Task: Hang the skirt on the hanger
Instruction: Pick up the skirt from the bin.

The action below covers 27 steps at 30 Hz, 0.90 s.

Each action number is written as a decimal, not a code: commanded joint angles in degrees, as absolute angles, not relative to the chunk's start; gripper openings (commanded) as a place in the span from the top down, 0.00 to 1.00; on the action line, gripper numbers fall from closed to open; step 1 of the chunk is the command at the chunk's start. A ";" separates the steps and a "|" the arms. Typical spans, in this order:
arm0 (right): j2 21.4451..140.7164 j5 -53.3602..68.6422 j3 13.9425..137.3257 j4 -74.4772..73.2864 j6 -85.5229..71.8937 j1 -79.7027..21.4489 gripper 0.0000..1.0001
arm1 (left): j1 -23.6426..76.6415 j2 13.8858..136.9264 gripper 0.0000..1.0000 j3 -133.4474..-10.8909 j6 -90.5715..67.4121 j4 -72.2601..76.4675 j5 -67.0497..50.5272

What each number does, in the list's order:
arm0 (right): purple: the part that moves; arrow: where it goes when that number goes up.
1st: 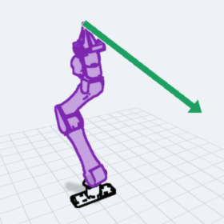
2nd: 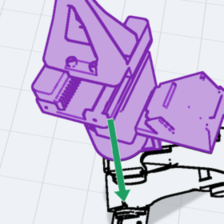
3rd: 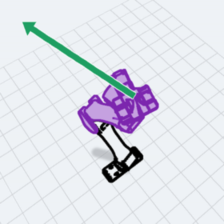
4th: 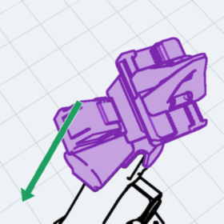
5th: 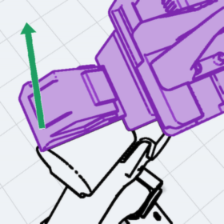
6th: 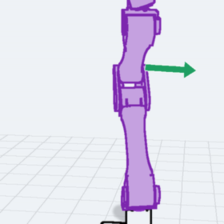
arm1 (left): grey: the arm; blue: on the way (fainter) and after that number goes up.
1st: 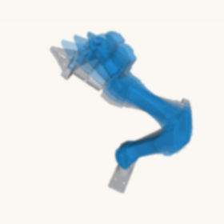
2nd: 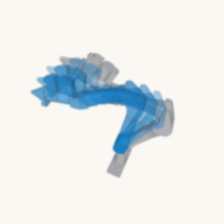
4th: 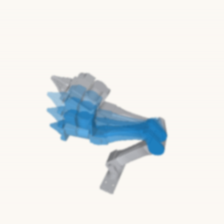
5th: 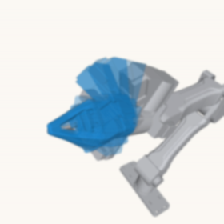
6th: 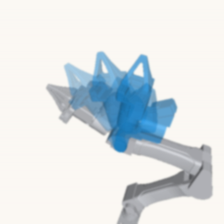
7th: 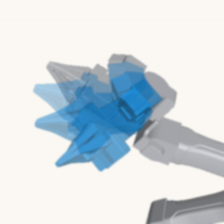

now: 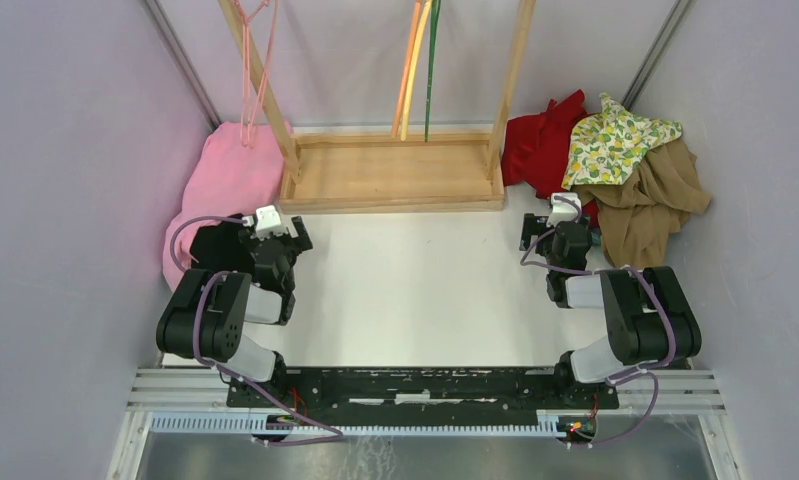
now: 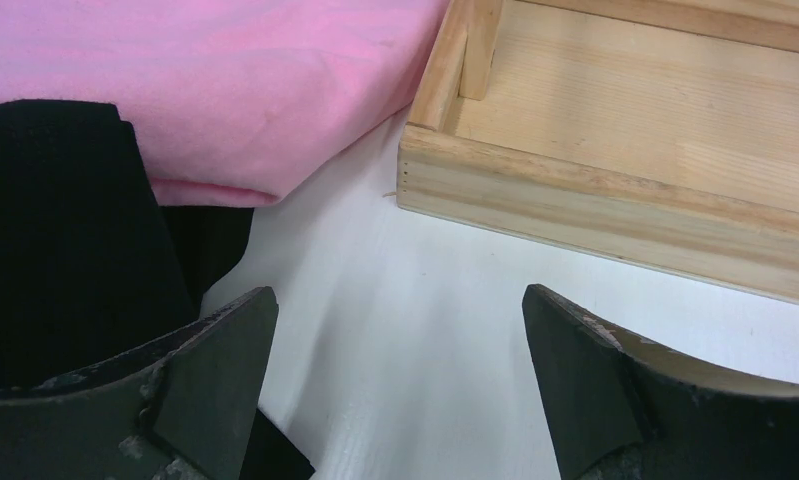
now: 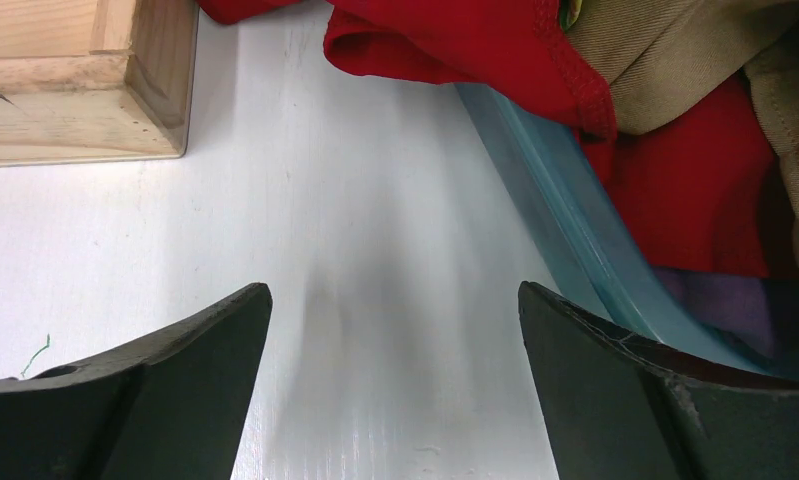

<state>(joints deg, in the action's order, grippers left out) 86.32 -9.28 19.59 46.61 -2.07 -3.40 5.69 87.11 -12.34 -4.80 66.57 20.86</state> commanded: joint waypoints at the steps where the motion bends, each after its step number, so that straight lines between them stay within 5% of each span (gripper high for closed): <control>1: 86.45 -9.09 21.27 48.71 -1.85 -3.59 0.00 | 5.45 87.19 0.01 -12.17 -1.84 70.25 20.93; 22: 86.04 -9.72 21.08 48.90 -2.24 -3.57 0.00 | 5.45 87.07 0.01 -12.01 -1.83 70.58 20.92; 27: 72.87 -7.77 19.98 40.92 -1.71 -3.55 0.00 | 5.82 82.57 0.01 -15.04 -0.01 61.55 17.07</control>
